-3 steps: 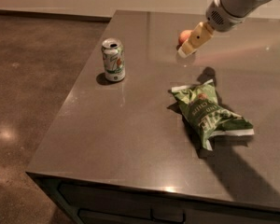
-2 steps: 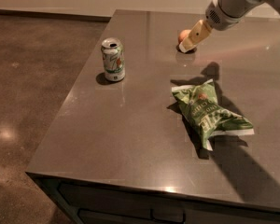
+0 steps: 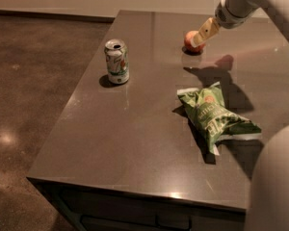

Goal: Move apple near green jalapeno chip bag

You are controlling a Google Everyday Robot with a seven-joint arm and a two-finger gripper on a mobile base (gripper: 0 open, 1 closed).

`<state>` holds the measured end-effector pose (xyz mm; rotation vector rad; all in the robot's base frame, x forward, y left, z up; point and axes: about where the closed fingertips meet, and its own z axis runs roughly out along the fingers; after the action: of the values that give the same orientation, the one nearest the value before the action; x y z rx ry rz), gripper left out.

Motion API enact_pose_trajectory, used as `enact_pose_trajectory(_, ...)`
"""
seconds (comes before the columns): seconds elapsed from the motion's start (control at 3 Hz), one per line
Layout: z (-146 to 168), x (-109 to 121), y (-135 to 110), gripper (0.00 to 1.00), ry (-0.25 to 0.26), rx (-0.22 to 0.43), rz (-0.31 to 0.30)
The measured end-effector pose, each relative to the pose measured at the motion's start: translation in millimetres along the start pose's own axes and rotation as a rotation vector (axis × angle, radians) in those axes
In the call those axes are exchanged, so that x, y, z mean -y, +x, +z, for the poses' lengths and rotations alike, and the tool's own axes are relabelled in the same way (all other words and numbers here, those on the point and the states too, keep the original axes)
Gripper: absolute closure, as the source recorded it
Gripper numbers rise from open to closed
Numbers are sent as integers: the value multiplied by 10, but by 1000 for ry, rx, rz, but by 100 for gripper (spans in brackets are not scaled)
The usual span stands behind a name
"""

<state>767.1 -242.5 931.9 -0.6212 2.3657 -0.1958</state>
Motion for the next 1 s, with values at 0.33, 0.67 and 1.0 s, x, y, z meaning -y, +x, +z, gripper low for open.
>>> enact_pose_trajectory(0.33, 236, 120, -11, 0, 1, -12, 29)
enact_pose_trajectory(0.67, 447, 80, -6, 0, -30, -17, 41)
enact_pose_trajectory(1.0, 631, -16, -16, 0, -67, -18, 46)
